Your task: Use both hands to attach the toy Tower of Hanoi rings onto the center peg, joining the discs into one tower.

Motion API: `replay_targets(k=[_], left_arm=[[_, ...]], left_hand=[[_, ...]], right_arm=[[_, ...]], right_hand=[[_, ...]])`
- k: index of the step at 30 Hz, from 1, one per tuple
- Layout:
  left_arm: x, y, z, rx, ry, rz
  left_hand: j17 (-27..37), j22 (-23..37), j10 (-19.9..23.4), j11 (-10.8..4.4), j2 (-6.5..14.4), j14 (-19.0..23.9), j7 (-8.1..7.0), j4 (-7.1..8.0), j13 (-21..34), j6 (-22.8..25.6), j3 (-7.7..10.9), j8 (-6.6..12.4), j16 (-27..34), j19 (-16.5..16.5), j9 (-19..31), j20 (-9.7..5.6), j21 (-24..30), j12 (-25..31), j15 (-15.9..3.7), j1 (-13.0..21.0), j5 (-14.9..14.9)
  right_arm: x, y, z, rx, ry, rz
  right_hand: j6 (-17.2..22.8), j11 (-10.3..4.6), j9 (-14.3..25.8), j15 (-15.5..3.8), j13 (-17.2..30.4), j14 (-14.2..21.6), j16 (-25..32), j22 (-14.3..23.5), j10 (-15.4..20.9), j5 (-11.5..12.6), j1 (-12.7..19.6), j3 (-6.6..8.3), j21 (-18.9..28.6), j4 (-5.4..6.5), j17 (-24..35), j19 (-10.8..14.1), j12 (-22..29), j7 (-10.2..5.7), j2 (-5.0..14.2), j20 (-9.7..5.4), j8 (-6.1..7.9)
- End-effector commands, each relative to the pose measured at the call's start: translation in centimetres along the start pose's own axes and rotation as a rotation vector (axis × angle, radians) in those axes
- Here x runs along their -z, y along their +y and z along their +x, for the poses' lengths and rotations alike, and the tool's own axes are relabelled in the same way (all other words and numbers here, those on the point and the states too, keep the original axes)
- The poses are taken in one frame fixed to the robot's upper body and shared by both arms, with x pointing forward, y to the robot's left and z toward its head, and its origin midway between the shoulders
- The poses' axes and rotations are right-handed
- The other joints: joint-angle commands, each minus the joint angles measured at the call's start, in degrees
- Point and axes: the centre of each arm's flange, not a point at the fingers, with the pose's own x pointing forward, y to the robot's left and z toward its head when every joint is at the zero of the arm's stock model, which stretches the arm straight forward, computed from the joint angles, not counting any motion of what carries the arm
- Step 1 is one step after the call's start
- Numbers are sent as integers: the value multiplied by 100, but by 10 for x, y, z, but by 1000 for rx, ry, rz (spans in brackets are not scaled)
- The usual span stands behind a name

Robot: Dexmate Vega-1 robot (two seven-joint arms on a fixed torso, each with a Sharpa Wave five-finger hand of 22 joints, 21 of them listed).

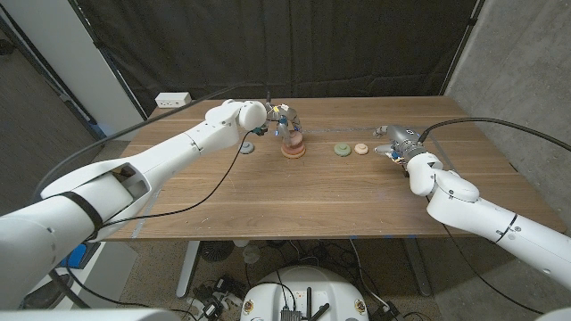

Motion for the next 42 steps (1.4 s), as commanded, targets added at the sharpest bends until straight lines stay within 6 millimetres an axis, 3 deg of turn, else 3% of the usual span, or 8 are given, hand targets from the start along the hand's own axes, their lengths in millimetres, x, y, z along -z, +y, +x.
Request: replay_targets(k=[1,16,42], left_arm=[[-4,-6,6,10,23,24],[-9,-22,17,28,5,-2],[-8,-27,12,17,-2,-32]], left_hand=[[-10,-6,544,-443,245,24,-17,87,811,103,121,-12,-31,1,273,-589,37,-5,3,159,32],[-15,-7,590,-472,242,36,-36,89,815,132,116,-19,-41,7,280,-586,34,-5,2,147,34],[-18,-4,516,-455,201,35,-57,115,771,63,78,-81,-71,-1,287,-569,27,-66,3,67,26]], right_arm=[[4,2,-2,-6,4,3],[6,3,-1,-13,7,3],[2,0,-3,-13,3,-6]], right_hand=[[52,-13,32,-406,16,6,6,-7,55,32,-15,38,34,7,-1,-30,8,16,43,-179,-17],[56,-19,32,-406,33,33,26,-30,57,30,-10,41,69,1,20,-40,12,31,47,-179,-22],[67,-17,33,-406,30,27,19,-57,62,29,-14,50,124,1,13,-46,2,22,51,-179,-27]])
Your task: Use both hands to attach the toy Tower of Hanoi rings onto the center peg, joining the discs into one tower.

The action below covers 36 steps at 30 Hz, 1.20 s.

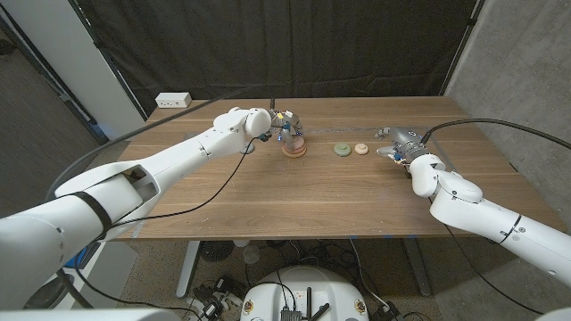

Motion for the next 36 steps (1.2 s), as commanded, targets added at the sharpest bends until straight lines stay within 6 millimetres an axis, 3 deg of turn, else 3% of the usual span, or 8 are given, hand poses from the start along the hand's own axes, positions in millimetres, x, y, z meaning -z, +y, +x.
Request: replay_targets(k=[1,10,23,30,36], left_arm=[[2,-3,-3,1,3,-10],[7,2,-8,12,29,19],[4,7,-9,34,75,100],[3,9,-9,41,83,116],[3,12,-11,40,90,123]], left_hand=[[24,-2,456,-460,182,55,-65,128,763,-25,57,-43,-12,-2,286,-569,28,-33,2,28,27],[-81,-32,-13,-335,45,-59,46,262,740,-440,-117,-183,-129,-63,269,-539,-79,-118,0,-434,-16],[-555,-25,-1319,-51,-162,-385,250,270,670,-1598,-361,-286,-425,-222,211,-549,-392,-165,-1,-954,-97],[-835,-3,-1663,102,-224,-573,346,265,635,-1932,-471,-258,-573,-309,171,-554,-477,-125,1,-1106,-150],[-924,8,-1785,141,-277,-603,371,267,616,-2086,-542,-255,-586,-353,151,-548,-500,-109,1,-1192,-184]], right_arm=[[-2,0,0,-3,-3,-6],[-5,-1,1,-1,-7,-7],[-6,-2,1,-1,-11,-6],[-7,-3,1,1,-10,-8],[-7,-4,0,3,-10,-9]], right_hand=[[51,-6,33,-403,18,31,21,9,52,29,-15,50,52,2,18,-44,2,2,52,-169,-3],[47,-9,33,-403,20,42,32,8,54,28,-17,53,74,2,28,-39,1,4,52,-169,-7],[54,-9,34,-403,21,48,39,-13,58,30,-11,60,85,-2,29,-50,1,3,57,-169,-7],[60,-14,34,-403,22,34,25,-19,83,32,-7,63,91,-3,13,-53,10,1,59,-169,-6],[56,-17,34,-403,25,50,42,-15,71,34,-2,67,112,-7,28,-48,3,0,58,-169,-9]])
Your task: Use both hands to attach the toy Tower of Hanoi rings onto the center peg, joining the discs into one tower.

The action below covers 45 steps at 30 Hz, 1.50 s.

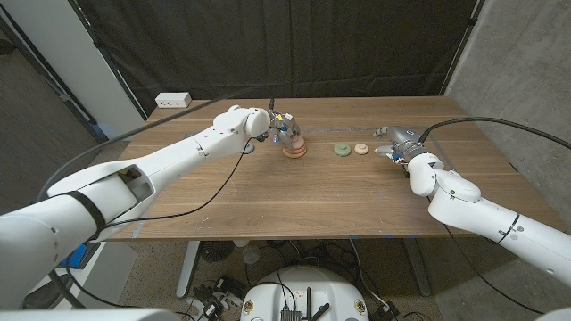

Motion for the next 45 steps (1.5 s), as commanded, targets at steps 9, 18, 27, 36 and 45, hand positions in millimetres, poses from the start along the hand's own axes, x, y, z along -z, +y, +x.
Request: replay_targets(k=[9,18,27,36,45], left_arm=[[6,11,-14,0,35,32],[19,8,-33,-22,53,-4],[38,-2,-53,-68,92,-56],[47,-11,-69,-112,119,-83],[58,-18,-81,-147,141,-116]], left_hand=[[-140,25,-108,35,-17,-88,24,8,-20,-130,-98,68,-25,-85,-26,-634,-40,81,-173,-130,-45],[-201,31,-49,19,29,-75,30,-14,-47,-44,-109,137,17,-82,-50,-640,-57,132,-174,-131,-65],[-230,31,70,10,106,-57,21,-33,-69,88,-87,196,63,-61,-66,-643,-75,179,-175,-100,-63],[-222,32,107,-8,167,-22,1,-56,-95,120,-67,205,141,-50,-81,-639,-96,185,-176,-70,-56],[-237,37,207,-67,203,-20,-32,-82,-127,204,-58,228,202,-34,-95,-638,-104,206,-175,-43,-48]], right_arm=[[-2,-3,1,6,-3,-6],[-5,-3,4,12,-13,-4],[-8,-2,9,12,-24,5],[-13,-2,12,13,-32,13],[-13,-2,11,16,-33,19]], right_hand=[[55,13,34,-402,27,41,36,10,36,34,-2,49,67,16,22,-16,-1,0,54,-199,-12],[79,36,42,-401,25,34,26,-15,38,32,-24,44,65,27,18,-39,-4,11,46,-197,0],[76,68,78,-400,41,32,33,-19,-5,25,-81,29,89,38,36,-44,-16,36,6,-196,22],[52,57,93,-400,50,32,37,-23,-29,19,-104,25,97,41,40,-49,-19,47,-8,-197,20],[39,55,105,-400,58,33,42,-26,-35,17,-114,28,106,40,42,-50,-15,53,-12,-198,20]])
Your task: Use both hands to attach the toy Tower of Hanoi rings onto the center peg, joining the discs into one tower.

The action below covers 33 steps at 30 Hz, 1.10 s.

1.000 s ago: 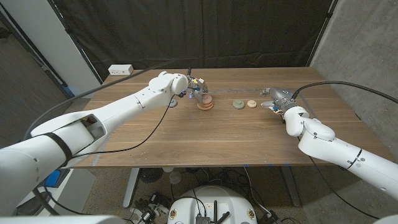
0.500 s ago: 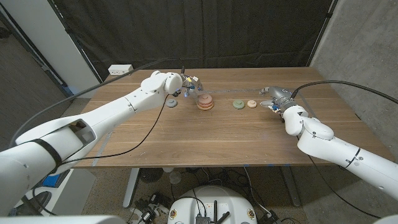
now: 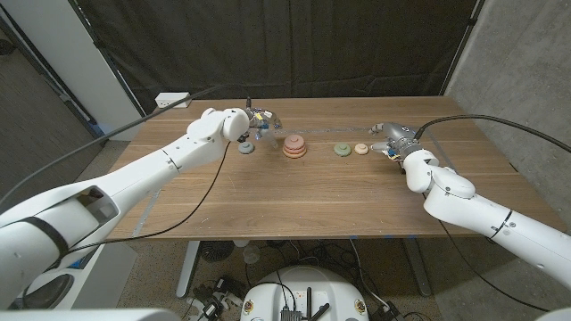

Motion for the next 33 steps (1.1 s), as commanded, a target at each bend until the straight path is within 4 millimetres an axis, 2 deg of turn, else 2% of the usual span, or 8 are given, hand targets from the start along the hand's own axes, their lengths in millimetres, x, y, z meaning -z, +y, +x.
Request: replay_targets(k=[1,14,25,33], left_arm=[[18,-9,-20,-53,37,-43],[36,-29,-33,-77,64,-96],[46,-37,-50,-133,111,-103],[54,-41,-57,-171,149,-131]], left_hand=[[48,12,77,-33,69,81,-9,-60,-14,66,11,27,100,28,-3,-637,-16,56,-226,30,16],[39,15,242,-144,131,81,-49,-83,-53,210,41,49,175,71,-25,-636,-13,88,-227,79,41],[37,17,279,-166,140,73,-58,-88,-81,277,43,43,222,103,-36,-635,1,76,-227,82,55],[59,14,361,-156,151,94,-76,-92,-107,339,51,36,287,128,-43,-636,9,83,-227,87,68]], right_arm=[[-3,0,0,3,-7,8],[-6,0,-1,-3,-15,3],[-10,0,-2,-4,-24,4],[-12,3,-1,-6,-27,1]], right_hand=[[0,10,23,-400,29,34,20,-1,12,17,-38,2,32,13,16,-15,-14,32,-12,-210,21],[-32,8,24,-402,36,3,-2,-10,5,19,-35,12,36,4,-8,-23,-11,23,-14,-211,6],[-63,8,39,-402,50,-34,-21,-17,-74,12,-34,17,42,-9,-19,-42,-33,23,-47,-209,1],[-106,86,55,-398,54,-70,-44,-34,-184,1,-75,16,35,5,-16,-84,-59,56,-72,-209,-9]])
